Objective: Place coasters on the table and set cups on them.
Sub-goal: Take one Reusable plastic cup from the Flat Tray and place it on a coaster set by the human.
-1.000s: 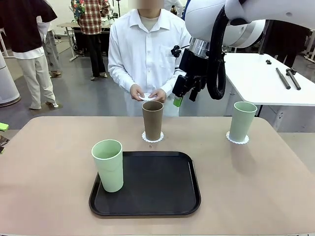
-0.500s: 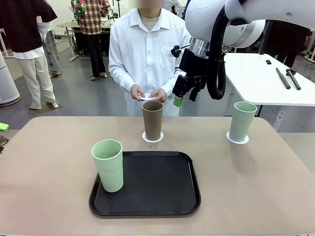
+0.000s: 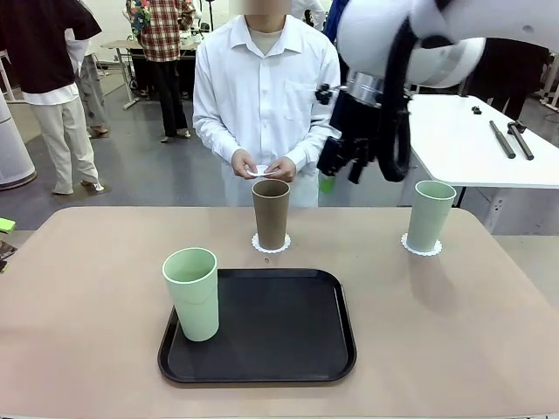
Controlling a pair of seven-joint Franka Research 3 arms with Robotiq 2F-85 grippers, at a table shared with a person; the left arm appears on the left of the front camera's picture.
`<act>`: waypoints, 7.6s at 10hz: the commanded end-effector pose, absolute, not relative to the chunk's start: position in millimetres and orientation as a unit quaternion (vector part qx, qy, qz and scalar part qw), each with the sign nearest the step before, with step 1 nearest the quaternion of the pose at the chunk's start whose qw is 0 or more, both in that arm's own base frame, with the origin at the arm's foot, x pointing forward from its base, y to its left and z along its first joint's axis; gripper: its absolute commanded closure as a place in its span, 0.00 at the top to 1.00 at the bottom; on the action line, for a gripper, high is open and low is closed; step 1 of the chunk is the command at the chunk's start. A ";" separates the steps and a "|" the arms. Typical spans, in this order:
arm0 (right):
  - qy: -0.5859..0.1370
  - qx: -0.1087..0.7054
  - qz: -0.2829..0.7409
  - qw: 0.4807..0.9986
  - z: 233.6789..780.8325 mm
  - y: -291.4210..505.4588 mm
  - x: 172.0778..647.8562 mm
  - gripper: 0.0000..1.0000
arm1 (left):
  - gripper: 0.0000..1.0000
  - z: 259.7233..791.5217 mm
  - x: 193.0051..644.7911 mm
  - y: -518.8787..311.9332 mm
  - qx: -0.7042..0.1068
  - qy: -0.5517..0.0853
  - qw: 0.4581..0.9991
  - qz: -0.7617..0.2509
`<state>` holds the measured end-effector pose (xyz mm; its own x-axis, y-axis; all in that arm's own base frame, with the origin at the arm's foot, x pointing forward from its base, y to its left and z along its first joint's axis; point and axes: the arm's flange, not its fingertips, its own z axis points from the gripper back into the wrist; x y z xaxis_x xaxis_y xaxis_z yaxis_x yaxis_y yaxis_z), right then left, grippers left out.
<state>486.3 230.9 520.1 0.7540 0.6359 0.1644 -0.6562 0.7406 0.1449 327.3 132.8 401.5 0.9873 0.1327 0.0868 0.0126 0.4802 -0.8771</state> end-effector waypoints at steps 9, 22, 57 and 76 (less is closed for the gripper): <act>-0.056 0.065 0.184 0.979 485.1 77.3 423.1 1.00 | 1.00 403.0 327.1 133.1 -0.514 -0.075 0.854 0.036; -0.122 0.571 -0.014 0.812 390.5 -141.9 352.8 1.00 | 1.00 403.0 327.1 133.1 -0.514 -0.075 0.854 0.036; -0.144 0.594 -0.012 0.791 376.2 -189.5 331.3 1.00 | 1.00 401.5 327.4 132.8 -0.509 -0.072 0.857 0.035; -0.144 0.594 -0.012 0.791 376.2 -189.5 331.3 1.00 | 1.00 537.9 330.4 -81.0 -0.020 -0.092 0.862 -0.498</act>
<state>335.1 -192.2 375.6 0.9613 -0.1830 0.2059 -0.1461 0.2948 0.9443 333.0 -81.2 535.0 0.4792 -0.8547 0.1999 0.8664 0.4970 0.0482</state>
